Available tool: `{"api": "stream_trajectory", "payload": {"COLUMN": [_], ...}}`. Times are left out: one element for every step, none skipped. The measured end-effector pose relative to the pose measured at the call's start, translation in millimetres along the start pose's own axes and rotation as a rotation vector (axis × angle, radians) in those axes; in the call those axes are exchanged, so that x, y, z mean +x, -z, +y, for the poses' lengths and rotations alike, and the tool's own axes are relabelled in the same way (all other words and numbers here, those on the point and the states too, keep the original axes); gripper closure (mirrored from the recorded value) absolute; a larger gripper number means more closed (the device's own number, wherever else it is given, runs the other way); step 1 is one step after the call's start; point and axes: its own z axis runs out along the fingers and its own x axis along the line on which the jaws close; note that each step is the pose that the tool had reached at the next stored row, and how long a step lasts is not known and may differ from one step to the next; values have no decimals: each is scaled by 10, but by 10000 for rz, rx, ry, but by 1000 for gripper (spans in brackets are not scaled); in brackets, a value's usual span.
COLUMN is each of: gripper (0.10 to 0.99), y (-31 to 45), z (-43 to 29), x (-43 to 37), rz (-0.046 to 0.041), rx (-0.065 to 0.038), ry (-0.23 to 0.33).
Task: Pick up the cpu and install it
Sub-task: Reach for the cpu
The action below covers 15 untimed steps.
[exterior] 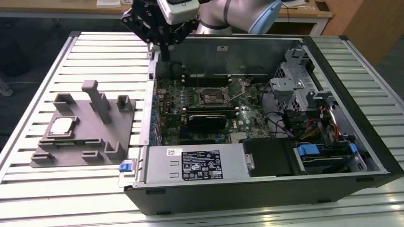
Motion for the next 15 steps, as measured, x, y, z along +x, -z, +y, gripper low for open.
{"api": "stream_trajectory", "payload": {"gripper": [980,980,980,980,980,980,980,980,980,980,980,980,980,980,980], "y": [0,0,1,1,2,1,2,2,3,3,3,3,4,4,4], "z": [-1,-2,-3,-4,-5,-6,-7,-7,-8,-9,-10,-11,-11,-12,-13], "x": [12,24,36,49,61,74,86,99,110,121,130,139,148,159,167], "rz": [0,0,0,0,0,-1,0,0,0,0,0,0,0,0,0], "rx": [0,0,0,0,1,-1,0,-1,0,0,0,0,0,0,0], "ry": [-1,0,-1,-1,-2,-1,-1,-1,-1,-1,0,-1,0,0,0]}}
